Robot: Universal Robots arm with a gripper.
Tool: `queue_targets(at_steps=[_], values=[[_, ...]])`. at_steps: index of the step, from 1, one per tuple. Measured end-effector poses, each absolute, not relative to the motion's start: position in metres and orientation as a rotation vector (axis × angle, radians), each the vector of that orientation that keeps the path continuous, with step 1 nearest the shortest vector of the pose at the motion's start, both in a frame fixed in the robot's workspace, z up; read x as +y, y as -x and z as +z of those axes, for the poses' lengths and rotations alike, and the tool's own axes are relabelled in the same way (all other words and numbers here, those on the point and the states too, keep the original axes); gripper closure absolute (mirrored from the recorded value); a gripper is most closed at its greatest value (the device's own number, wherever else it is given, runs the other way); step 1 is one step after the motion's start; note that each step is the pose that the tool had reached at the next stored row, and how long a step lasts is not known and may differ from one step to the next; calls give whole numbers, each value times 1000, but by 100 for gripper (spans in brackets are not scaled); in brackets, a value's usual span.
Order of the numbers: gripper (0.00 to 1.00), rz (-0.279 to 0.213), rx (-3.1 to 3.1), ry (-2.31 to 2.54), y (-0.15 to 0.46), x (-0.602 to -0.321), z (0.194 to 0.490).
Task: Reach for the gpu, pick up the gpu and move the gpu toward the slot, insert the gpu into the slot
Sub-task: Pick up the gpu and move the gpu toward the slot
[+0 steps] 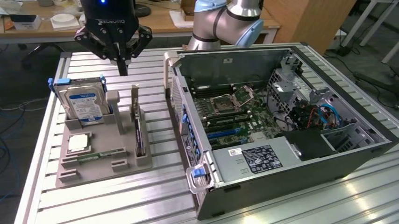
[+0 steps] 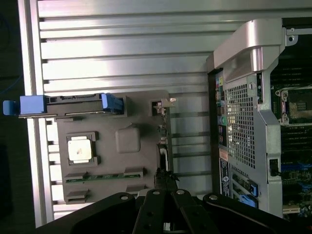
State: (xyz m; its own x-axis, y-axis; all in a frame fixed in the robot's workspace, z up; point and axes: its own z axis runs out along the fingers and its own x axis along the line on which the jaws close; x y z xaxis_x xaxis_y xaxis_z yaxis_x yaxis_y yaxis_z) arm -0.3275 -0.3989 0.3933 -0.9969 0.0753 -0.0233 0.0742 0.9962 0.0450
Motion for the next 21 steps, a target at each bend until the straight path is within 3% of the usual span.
queue_targets(at_steps=[4, 6, 9, 12, 13, 17, 21], values=[[89, 69, 3114, -117, 328, -399, 393], [77, 69, 3114, -117, 328, -399, 393], [71, 69, 3114, -117, 328, -399, 393], [53, 69, 3114, -117, 328, -399, 393], [53, 69, 3114, -117, 327, -399, 393], [35, 69, 3114, -116, 328, -399, 393], [35, 69, 3117, -50, 328, -399, 393]])
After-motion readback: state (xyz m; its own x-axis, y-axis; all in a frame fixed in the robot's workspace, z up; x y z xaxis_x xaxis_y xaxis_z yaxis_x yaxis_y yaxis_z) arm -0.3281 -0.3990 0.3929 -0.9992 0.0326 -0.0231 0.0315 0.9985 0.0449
